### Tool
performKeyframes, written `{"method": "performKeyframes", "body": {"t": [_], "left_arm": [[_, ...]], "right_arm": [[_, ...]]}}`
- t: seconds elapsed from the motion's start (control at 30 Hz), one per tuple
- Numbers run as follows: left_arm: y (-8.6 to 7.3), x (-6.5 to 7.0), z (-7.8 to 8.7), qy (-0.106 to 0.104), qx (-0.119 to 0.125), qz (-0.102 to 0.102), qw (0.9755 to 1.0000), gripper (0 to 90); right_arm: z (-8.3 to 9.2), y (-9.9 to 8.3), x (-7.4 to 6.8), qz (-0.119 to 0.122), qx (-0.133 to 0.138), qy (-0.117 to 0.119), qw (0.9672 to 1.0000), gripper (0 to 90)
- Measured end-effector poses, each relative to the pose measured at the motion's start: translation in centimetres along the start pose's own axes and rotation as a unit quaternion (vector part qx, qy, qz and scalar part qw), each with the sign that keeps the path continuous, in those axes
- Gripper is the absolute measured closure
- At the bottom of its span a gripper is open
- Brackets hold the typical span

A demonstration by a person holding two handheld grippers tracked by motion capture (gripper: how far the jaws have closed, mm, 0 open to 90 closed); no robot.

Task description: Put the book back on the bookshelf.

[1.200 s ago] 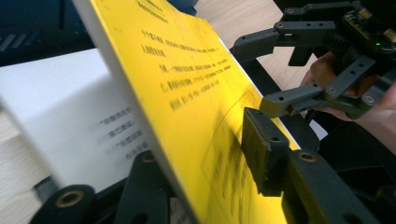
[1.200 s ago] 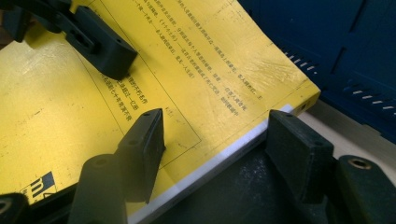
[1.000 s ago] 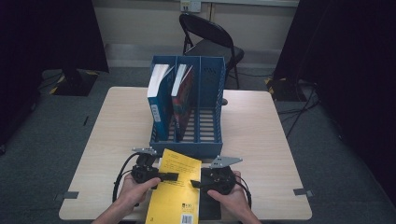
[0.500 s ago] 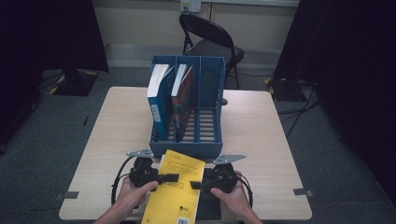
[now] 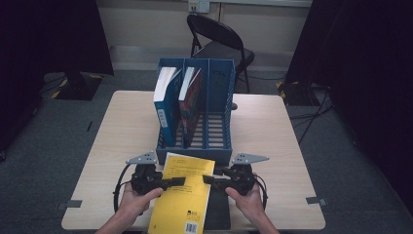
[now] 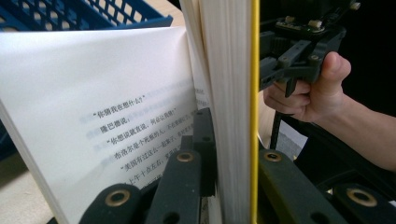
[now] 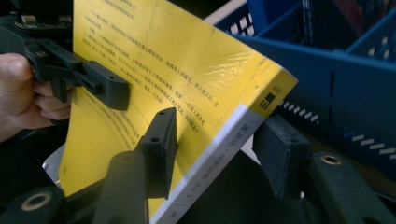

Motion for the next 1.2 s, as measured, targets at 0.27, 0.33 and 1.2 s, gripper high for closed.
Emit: {"method": "performKeyframes", "body": {"t": [0.27,0.33,1.2], "left_arm": [[0.8,0.1,0.6,0.004,0.016,-0.002,0.9999,83.7],[1.1,0.2,0.7,0.004,0.022,-0.006,0.9997,83.7],[4.9,3.1,0.6,0.005,0.049,-0.093,0.9944,79.7]], "right_arm": [[0.7,2.4,-0.4,0.005,0.031,0.002,0.9995,60.3],[0.9,2.9,-0.5,0.003,0.037,0.005,0.9993,62.3],[4.5,6.7,-3.0,0.084,0.097,0.039,0.9909,73.7]]}}
Point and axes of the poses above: each handheld gripper's, and its own axes: z roughly backward along the jaws, y roughly out of its top, x roughly to its right, the point moved 7 cm from there along -z, roughly forward along the jaws, and after that the axes turned 14 degrees about -y, right-handed, at the moved point
